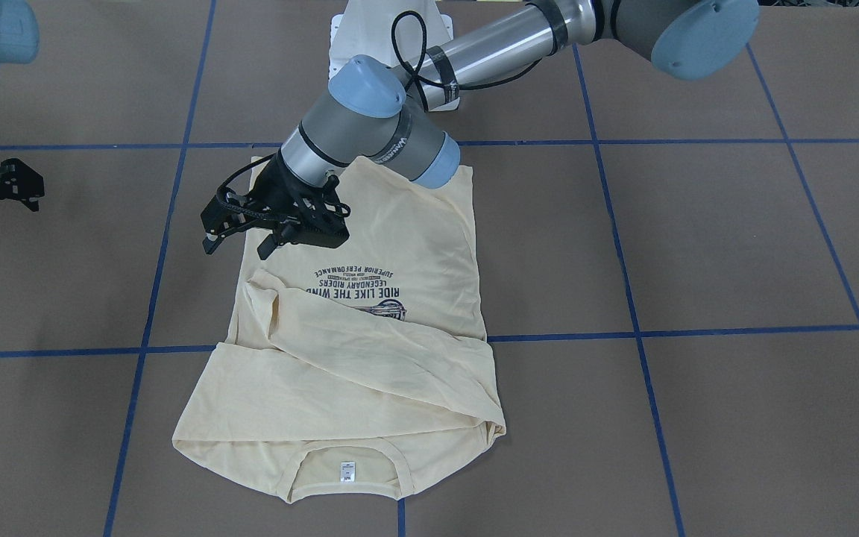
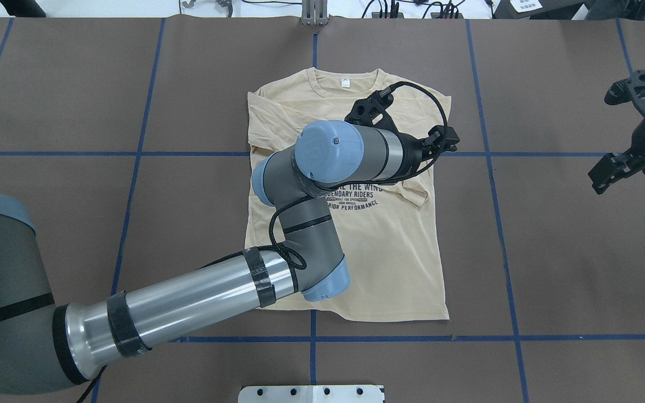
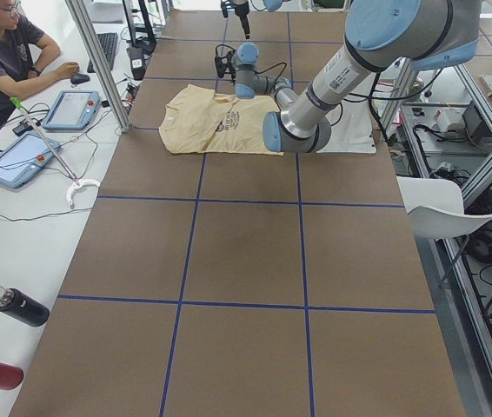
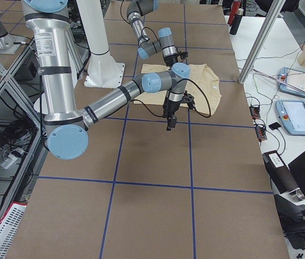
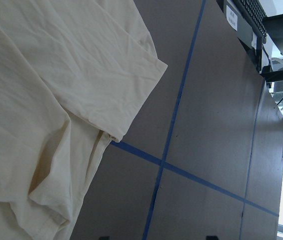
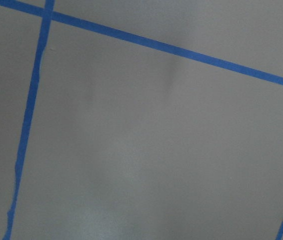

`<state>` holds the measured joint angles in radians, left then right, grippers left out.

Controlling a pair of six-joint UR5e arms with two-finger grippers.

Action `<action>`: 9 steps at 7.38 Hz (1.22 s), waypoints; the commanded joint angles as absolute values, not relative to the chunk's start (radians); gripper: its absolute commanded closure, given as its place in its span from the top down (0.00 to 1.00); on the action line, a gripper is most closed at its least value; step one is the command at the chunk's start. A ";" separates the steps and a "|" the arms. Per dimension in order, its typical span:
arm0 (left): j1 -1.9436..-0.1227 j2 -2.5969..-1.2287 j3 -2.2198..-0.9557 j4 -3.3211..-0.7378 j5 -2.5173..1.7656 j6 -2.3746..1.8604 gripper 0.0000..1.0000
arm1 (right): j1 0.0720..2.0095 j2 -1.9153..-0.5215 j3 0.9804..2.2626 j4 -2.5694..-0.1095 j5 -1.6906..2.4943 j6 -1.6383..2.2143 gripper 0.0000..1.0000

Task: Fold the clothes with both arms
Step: 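Release the sleeve and pull the left gripper back while the right gripper descends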

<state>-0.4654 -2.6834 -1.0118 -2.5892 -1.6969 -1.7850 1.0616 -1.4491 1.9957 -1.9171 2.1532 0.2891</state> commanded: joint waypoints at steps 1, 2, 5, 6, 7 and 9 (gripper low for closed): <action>-0.478 -2.669 -1.011 -2.586 -1.690 -1.761 1.00 | 1.062 -1.422 1.994 -1.881 2.178 0.293 1.00; -0.492 -2.651 -1.015 -2.582 -1.692 -1.732 1.00 | 1.058 -1.420 1.993 -1.824 2.193 0.291 1.00; -0.497 -2.374 -1.330 -2.448 -1.706 -1.707 1.00 | 0.962 -1.422 1.999 -1.593 2.200 0.588 1.00; -0.500 -2.302 -1.468 -2.357 -1.735 -1.683 1.00 | 0.897 -1.427 1.997 -1.506 2.194 0.711 1.00; -0.502 -2.227 -1.623 -2.238 -1.738 -1.678 1.00 | 0.831 -1.437 1.999 -1.441 2.183 0.810 1.00; -0.502 -2.088 -1.892 -2.067 -1.740 -1.655 1.00 | 0.671 -1.451 2.000 -1.332 2.047 1.008 1.00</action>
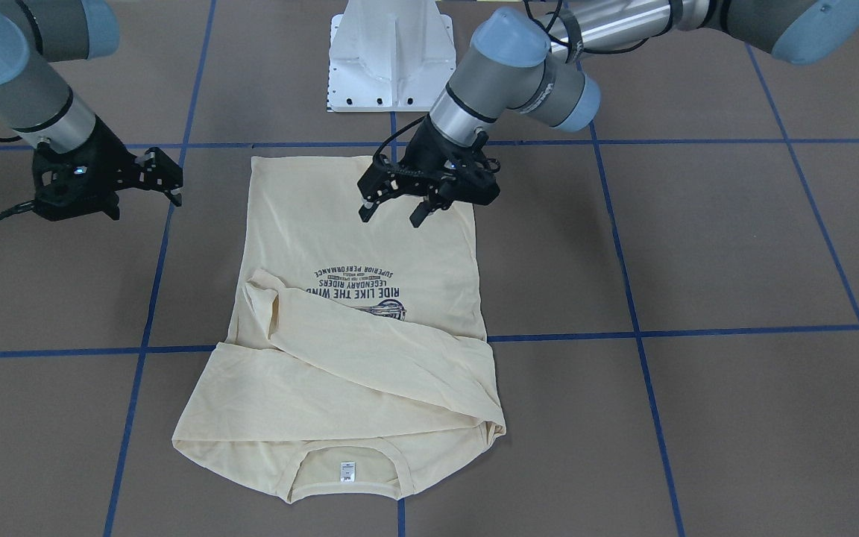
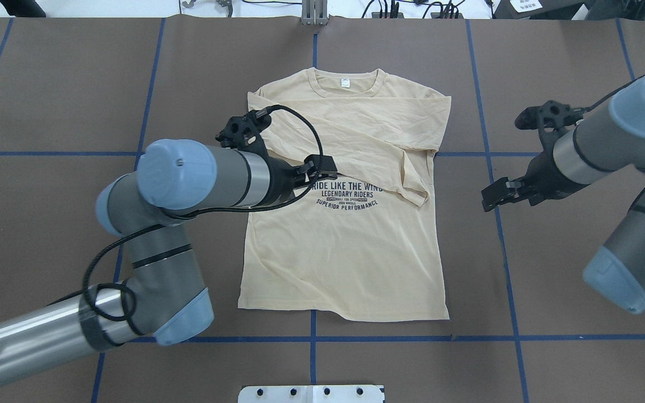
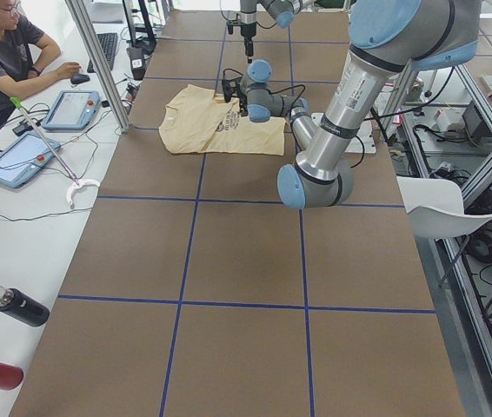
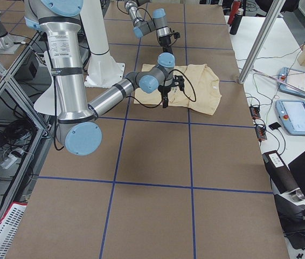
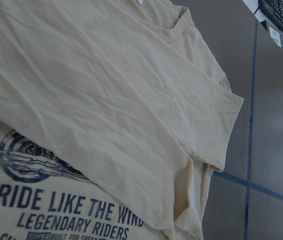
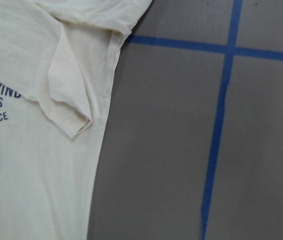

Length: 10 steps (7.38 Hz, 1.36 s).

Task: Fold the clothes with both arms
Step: 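Release the sleeve and pull the left gripper back while the right gripper descends, then move the right gripper to the bottom hem corner nearest it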

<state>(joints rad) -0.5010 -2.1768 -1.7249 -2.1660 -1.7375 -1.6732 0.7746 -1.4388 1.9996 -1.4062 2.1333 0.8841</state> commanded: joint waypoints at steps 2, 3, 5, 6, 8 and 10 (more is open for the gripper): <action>-0.499 -2.072 -1.974 -1.998 -1.736 -1.651 1.00 | 0.501 -1.470 2.002 -1.255 1.898 1.092 1.00; -0.497 -2.071 -1.976 -1.997 -1.736 -1.652 1.00 | 0.380 -1.456 2.000 -1.255 1.797 1.273 1.00; -0.497 -2.068 -1.976 -1.997 -1.736 -1.651 1.00 | 0.319 -1.442 2.000 -1.264 1.764 1.334 1.00; -0.494 -2.068 -1.970 -1.999 -1.735 -1.651 1.00 | 0.319 -1.451 1.994 -1.264 1.799 1.335 1.00; -0.492 -2.069 -1.968 -1.999 -1.736 -1.651 1.00 | 0.319 -1.454 1.983 -1.270 1.815 1.335 0.96; -0.492 -2.069 -1.971 -1.999 -1.736 -1.651 1.00 | 0.324 -1.453 1.971 -1.284 1.883 1.336 0.96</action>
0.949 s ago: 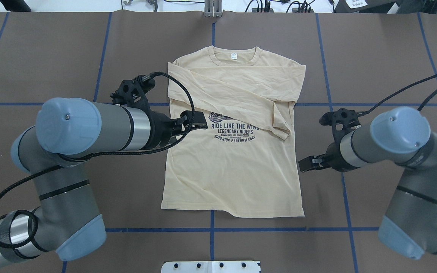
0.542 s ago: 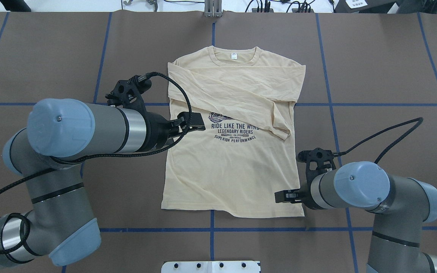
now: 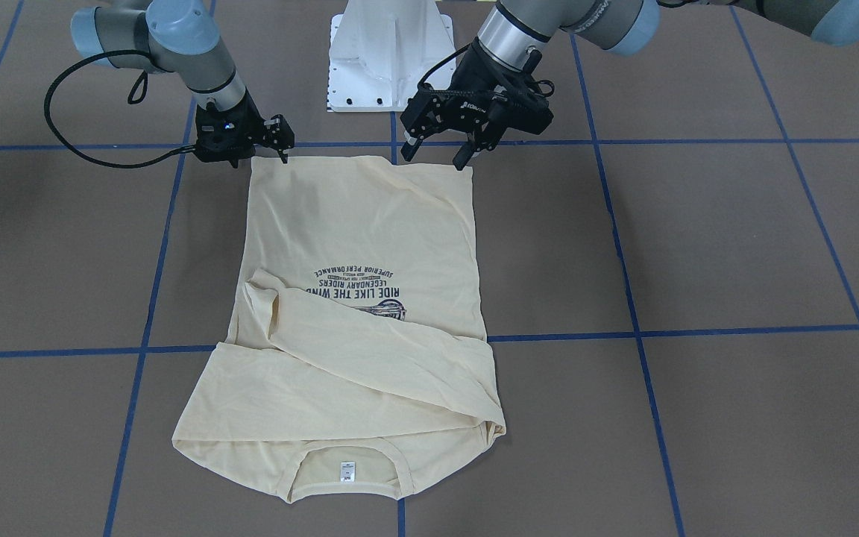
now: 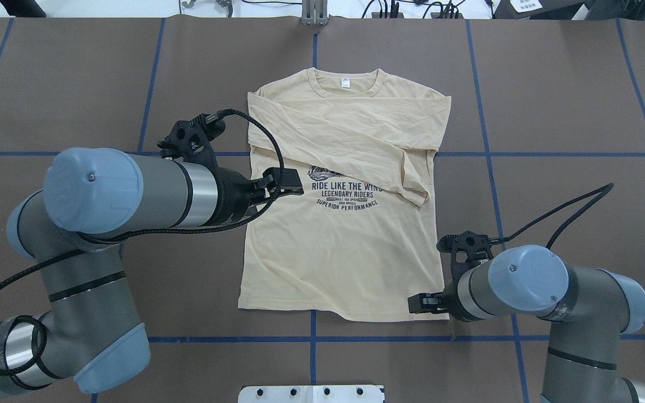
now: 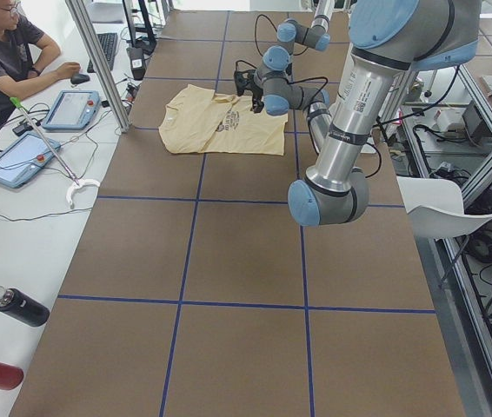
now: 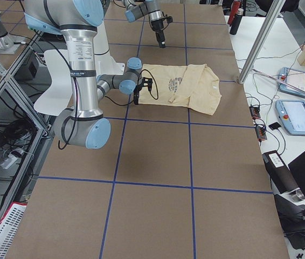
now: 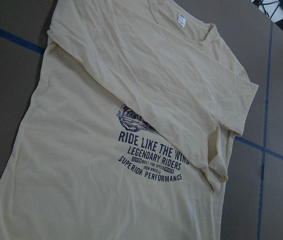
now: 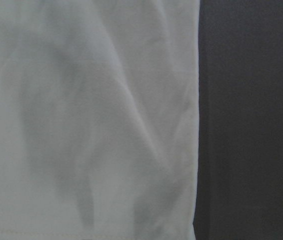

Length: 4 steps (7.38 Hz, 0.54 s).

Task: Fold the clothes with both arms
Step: 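Move the right gripper to the bottom hem corner nearest it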

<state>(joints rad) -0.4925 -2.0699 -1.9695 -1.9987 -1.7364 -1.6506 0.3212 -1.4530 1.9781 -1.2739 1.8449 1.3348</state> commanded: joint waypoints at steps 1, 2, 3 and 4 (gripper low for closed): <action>-0.492 -2.068 -1.973 -1.999 -1.736 -1.651 1.00 | 0.322 -1.451 1.973 -1.302 1.885 1.336 0.93; -0.492 -2.068 -1.973 -1.999 -1.736 -1.651 1.00 | 0.322 -1.453 1.971 -1.304 1.890 1.336 0.91; -0.492 -2.068 -1.971 -1.999 -1.736 -1.651 1.00 | 0.322 -1.453 1.970 -1.311 1.896 1.336 0.84; -0.492 -2.068 -1.970 -1.999 -1.736 -1.651 1.00 | 0.322 -1.450 1.973 -1.330 1.899 1.336 0.68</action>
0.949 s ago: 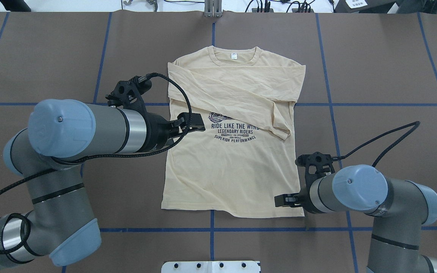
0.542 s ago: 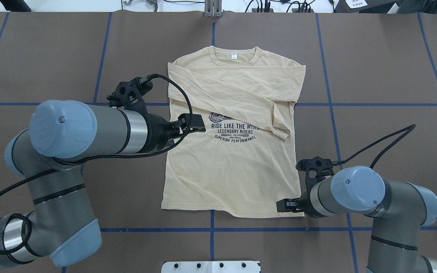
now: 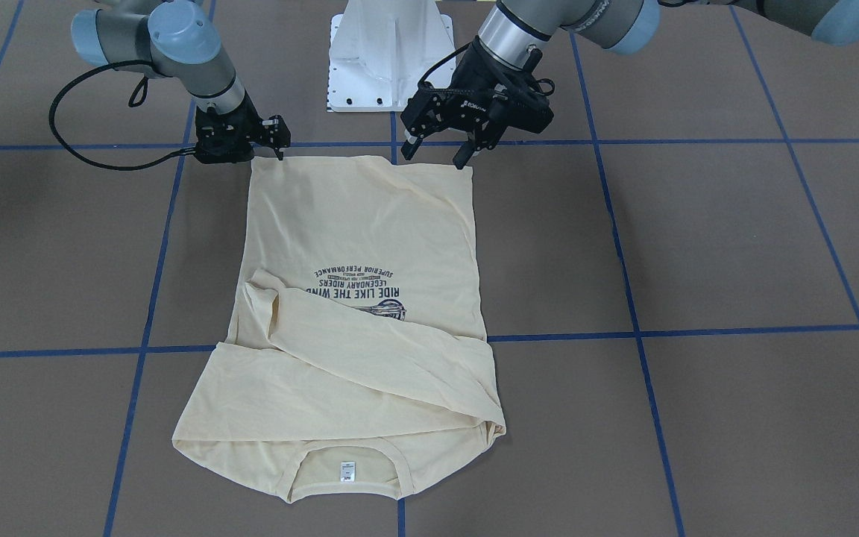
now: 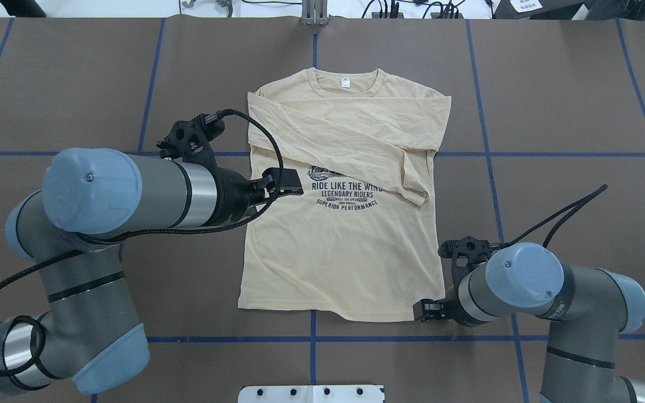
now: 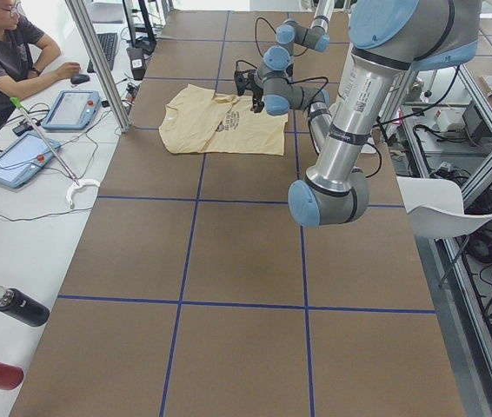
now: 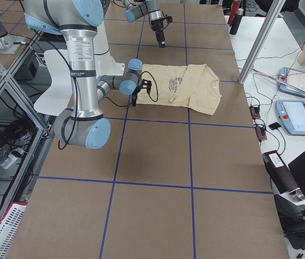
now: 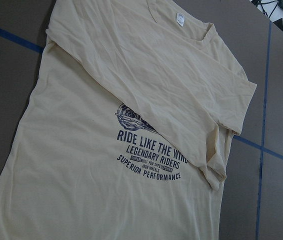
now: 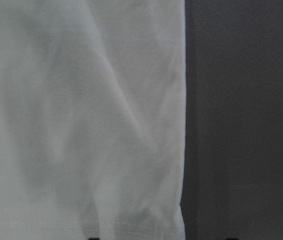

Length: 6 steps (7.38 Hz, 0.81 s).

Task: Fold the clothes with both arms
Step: 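Move the right gripper to the bottom hem corner nearest it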

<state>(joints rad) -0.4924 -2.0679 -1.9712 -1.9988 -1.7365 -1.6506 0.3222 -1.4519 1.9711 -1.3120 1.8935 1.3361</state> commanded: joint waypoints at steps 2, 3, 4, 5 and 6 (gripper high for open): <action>-0.492 -2.068 -1.967 -1.999 -1.736 -1.651 0.99 | 0.324 -1.451 1.974 -1.336 1.904 1.336 0.62; -0.492 -2.065 -1.964 -1.999 -1.736 -1.649 0.99 | 0.322 -1.448 1.974 -1.344 1.907 1.336 0.48; -0.489 -2.065 -1.962 -1.999 -1.736 -1.649 0.99 | 0.322 -1.448 1.977 -1.344 1.907 1.336 0.28; -0.489 -2.065 -1.960 -1.999 -1.736 -1.649 0.99 | 0.322 -1.450 1.977 -1.344 1.905 1.336 0.04; -0.489 -2.057 -1.960 -1.999 -1.738 -1.644 0.99 | 0.324 -1.450 1.979 -1.344 1.905 1.338 0.00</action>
<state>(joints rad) -0.4898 -2.0629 -1.9614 -1.9987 -1.7368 -1.6480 0.3224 -1.4491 1.9772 -1.3433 1.9056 1.3365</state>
